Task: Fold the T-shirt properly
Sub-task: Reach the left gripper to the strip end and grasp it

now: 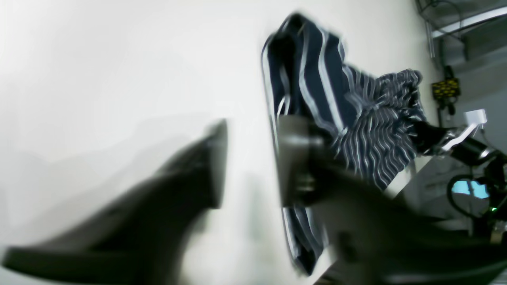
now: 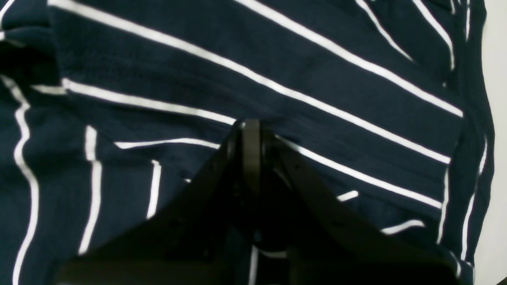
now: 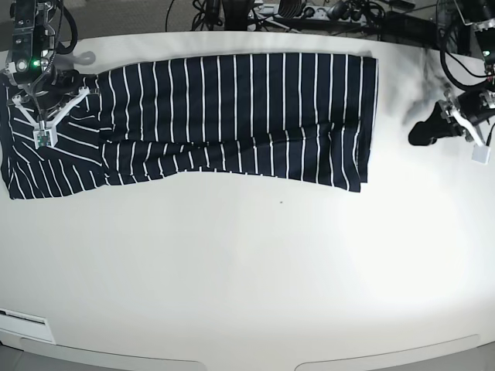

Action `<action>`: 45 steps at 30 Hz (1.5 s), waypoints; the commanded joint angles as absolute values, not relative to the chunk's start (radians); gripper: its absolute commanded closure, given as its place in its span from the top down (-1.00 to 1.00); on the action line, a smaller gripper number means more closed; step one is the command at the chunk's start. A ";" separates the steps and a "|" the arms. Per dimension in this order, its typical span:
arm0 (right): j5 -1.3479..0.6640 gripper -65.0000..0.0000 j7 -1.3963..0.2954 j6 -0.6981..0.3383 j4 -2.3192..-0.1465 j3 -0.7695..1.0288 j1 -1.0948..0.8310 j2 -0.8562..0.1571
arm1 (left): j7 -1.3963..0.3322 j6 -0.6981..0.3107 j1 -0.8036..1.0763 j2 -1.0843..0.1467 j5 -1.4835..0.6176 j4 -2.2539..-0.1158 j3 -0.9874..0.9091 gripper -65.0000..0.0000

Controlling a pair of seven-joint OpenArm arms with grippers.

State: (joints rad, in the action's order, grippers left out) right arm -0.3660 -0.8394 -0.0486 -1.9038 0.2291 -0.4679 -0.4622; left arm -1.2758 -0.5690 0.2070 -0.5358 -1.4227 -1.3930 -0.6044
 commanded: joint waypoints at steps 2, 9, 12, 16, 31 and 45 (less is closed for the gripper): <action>-0.365 -0.88 -0.831 -0.063 -1.930 0.237 -0.465 -0.477 | -1.243 -0.559 0.213 -0.545 -1.391 -1.406 -0.616 0.10; -0.366 -0.43 -0.831 -0.117 -1.931 0.237 -0.465 -0.477 | -1.201 -0.499 0.218 -0.468 -1.303 -1.405 -0.599 0.09; -0.365 -0.43 -0.831 -0.116 -1.931 0.237 -0.465 -0.477 | -1.204 -0.500 0.218 -0.429 -1.329 -1.405 -0.557 0.09; -0.365 -0.43 -0.831 -0.117 -1.931 0.237 -0.465 -0.477 | -1.205 -0.513 0.217 -0.373 -1.357 -1.405 -0.465 0.09; -0.365 -0.43 -0.834 -0.131 -1.931 0.237 -0.465 -0.480 | -1.202 -0.499 0.118 -0.269 -1.252 -1.407 -0.190 -0.80; -0.365 -0.43 -0.831 -0.161 -1.966 0.237 -0.465 -0.480 | -1.163 -0.500 0.064 -0.362 -1.211 -1.407 -0.303 -1.00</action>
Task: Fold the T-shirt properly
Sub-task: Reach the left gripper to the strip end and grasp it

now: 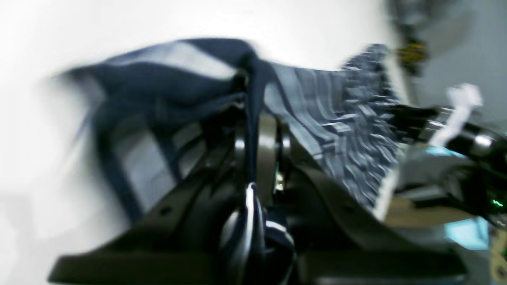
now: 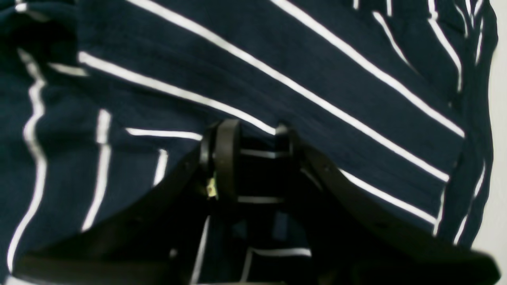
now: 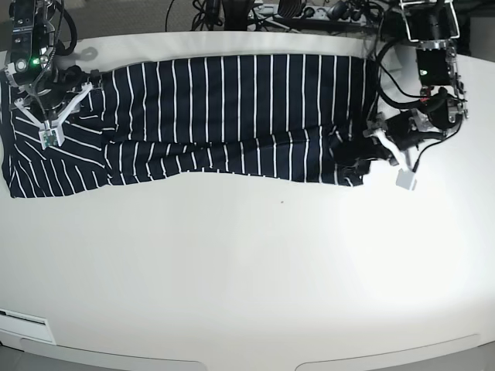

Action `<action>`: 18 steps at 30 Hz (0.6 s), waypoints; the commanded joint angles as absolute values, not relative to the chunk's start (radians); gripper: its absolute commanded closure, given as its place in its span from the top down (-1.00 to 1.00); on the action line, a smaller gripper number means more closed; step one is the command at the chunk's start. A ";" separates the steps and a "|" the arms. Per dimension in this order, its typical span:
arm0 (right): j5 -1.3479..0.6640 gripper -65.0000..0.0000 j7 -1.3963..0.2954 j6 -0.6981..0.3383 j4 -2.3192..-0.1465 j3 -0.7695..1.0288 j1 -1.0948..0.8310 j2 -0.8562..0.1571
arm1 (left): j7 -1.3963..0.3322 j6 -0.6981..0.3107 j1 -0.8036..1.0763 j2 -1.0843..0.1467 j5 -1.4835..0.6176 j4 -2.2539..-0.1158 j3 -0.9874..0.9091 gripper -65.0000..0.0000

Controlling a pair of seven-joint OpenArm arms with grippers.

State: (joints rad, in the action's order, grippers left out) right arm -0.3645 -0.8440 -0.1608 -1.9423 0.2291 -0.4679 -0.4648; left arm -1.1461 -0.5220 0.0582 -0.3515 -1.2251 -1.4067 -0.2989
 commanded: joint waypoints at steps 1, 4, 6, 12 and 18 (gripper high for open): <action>-0.365 -0.43 -0.830 -0.161 -1.975 0.237 -0.465 -0.479 | -1.163 -0.500 0.064 -0.374 -1.212 -1.407 -0.311 -1.00; -0.365 -0.43 -0.825 -0.161 -2.003 0.237 -0.465 -0.479 | -1.163 -0.500 0.064 -0.410 -1.213 -1.407 -0.333 -1.00; -0.365 -0.43 -0.822 -0.161 -2.015 0.237 -0.465 -0.479 | -1.163 -0.500 0.064 -0.430 -1.220 -1.407 -0.342 -1.00; -0.365 -0.43 -0.819 -0.162 -2.019 0.237 -0.465 -0.480 | -1.179 -0.500 0.066 -0.467 -1.266 -1.407 -0.343 -0.42; -0.365 -0.43 -0.819 -0.162 -2.019 0.237 -0.465 -0.479 | -1.172 -0.511 0.066 -0.471 -1.276 -1.407 -0.356 0.15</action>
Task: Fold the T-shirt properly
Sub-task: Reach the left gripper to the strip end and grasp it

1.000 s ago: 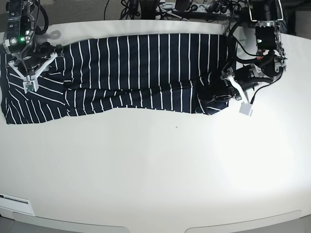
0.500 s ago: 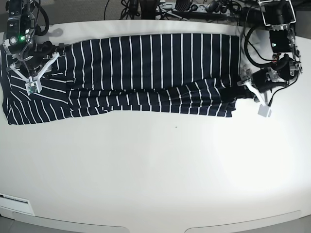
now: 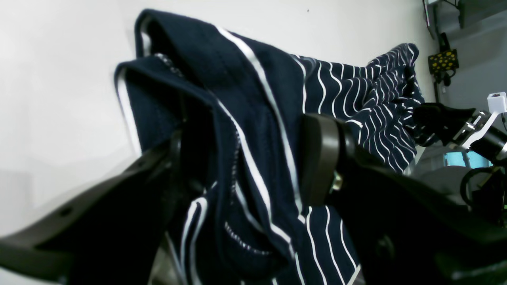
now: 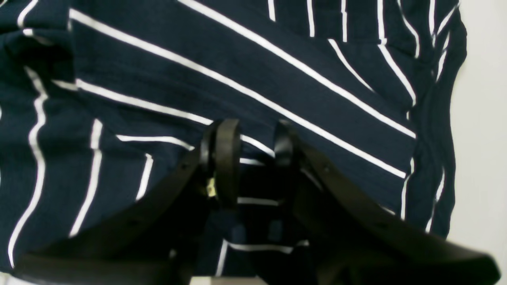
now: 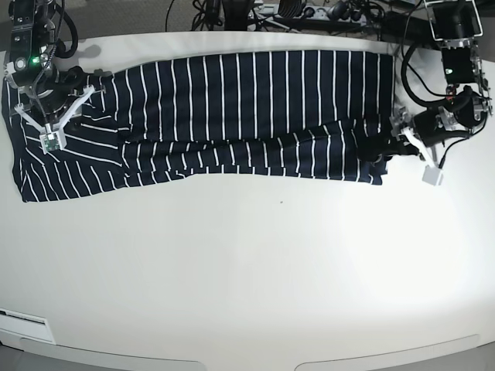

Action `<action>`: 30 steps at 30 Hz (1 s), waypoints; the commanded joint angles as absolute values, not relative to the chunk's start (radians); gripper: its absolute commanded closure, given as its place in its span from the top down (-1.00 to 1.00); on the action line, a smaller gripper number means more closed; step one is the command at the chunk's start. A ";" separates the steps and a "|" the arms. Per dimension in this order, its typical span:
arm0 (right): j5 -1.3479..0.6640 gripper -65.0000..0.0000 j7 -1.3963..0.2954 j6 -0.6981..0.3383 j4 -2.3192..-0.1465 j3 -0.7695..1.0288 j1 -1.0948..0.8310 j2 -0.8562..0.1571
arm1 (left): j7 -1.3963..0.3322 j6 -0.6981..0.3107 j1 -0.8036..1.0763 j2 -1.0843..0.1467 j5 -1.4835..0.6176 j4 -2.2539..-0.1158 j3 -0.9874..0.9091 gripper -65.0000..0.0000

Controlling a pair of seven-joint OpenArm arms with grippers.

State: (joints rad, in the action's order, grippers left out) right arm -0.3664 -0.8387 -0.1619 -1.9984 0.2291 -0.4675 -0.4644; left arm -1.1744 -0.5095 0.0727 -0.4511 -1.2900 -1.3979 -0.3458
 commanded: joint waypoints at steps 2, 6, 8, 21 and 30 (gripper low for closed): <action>-0.365 -0.43 -0.819 -0.173 -2.019 0.237 -0.465 -0.479 | -1.170 -0.511 0.065 -0.471 -1.274 -1.407 -0.382 0.15; -0.365 -0.43 -0.819 -0.176 -2.019 0.237 -0.465 -0.479 | -1.168 -0.480 0.066 -0.471 -1.233 -1.407 -0.503 0.15; -0.365 -0.43 -0.820 -0.176 -2.019 0.237 -0.465 -0.479 | -1.160 -0.455 0.067 -0.473 -1.203 -1.407 -0.588 0.15; -0.365 -0.43 -0.814 -0.176 -2.019 0.237 -0.465 -0.479 | -1.143 -0.335 0.162 -0.551 -1.113 -1.407 -0.694 0.14; -0.366 -0.43 -0.812 -0.176 -2.019 0.237 -0.465 -0.479 | -1.169 -0.353 0.251 -0.551 -1.196 -1.407 -0.650 0.14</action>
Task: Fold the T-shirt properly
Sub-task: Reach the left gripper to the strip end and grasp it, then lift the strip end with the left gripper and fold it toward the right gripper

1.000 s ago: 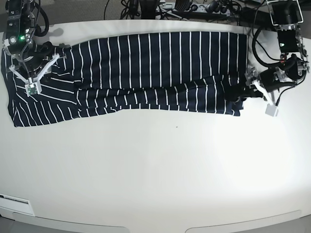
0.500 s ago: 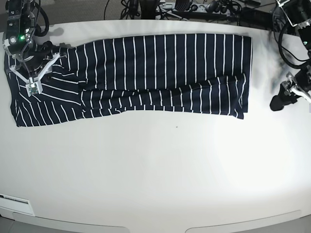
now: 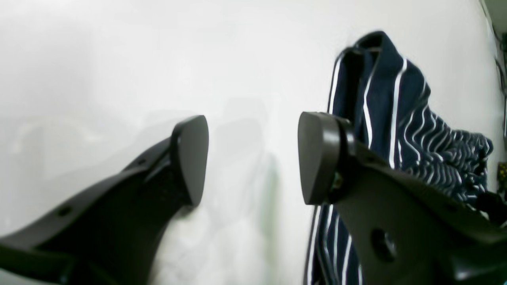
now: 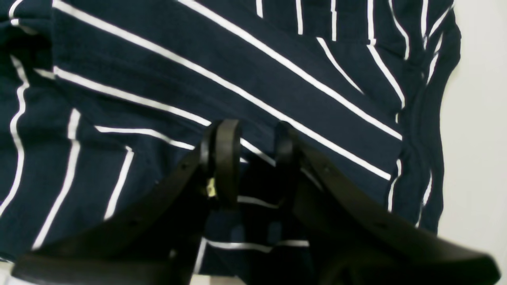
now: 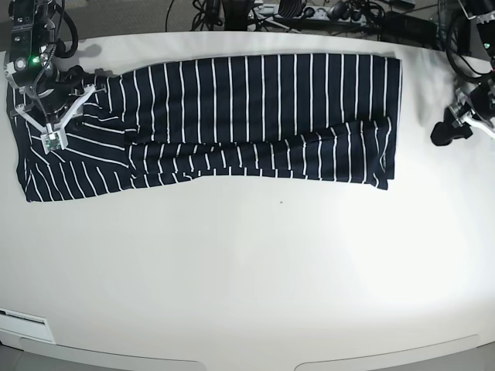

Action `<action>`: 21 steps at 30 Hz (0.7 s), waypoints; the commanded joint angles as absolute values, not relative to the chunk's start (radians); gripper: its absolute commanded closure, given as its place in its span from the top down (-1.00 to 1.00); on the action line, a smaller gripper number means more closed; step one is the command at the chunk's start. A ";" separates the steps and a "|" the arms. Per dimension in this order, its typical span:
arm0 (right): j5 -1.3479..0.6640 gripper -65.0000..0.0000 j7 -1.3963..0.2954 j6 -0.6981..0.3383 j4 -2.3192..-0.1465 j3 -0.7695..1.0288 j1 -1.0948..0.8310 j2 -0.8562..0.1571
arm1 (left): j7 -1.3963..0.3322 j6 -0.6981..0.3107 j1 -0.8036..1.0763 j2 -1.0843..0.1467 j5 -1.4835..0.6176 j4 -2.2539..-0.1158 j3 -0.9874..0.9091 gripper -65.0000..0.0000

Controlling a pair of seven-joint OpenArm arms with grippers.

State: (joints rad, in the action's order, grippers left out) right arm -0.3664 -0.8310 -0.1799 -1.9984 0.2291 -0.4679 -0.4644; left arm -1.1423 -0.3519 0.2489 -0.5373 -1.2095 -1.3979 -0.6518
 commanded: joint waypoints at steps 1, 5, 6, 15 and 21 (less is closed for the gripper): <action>-0.366 -0.43 -0.812 -0.176 -2.019 0.237 -0.465 -0.479 | -1.180 -0.365 0.252 -0.551 -1.218 -1.407 -0.630 0.14; -0.365 -0.43 -0.820 -0.176 -2.019 0.237 -0.465 -0.479 | -1.202 -0.397 0.254 -0.551 -1.277 -1.407 -0.548 0.14; -0.365 -0.43 -0.825 -0.176 -2.019 0.237 -0.465 -0.479 | -1.205 -0.397 0.254 -0.550 -1.277 -1.407 -0.530 0.14; -0.365 -0.43 -0.828 -0.176 -2.019 0.237 -0.465 -0.479 | -1.206 -0.400 0.251 -0.543 -1.301 -1.407 -0.422 0.14; -0.365 -0.43 -0.831 -0.176 -2.019 0.237 -0.466 -0.479 | -1.207 -0.400 0.251 -0.514 -1.303 -1.407 -0.379 0.14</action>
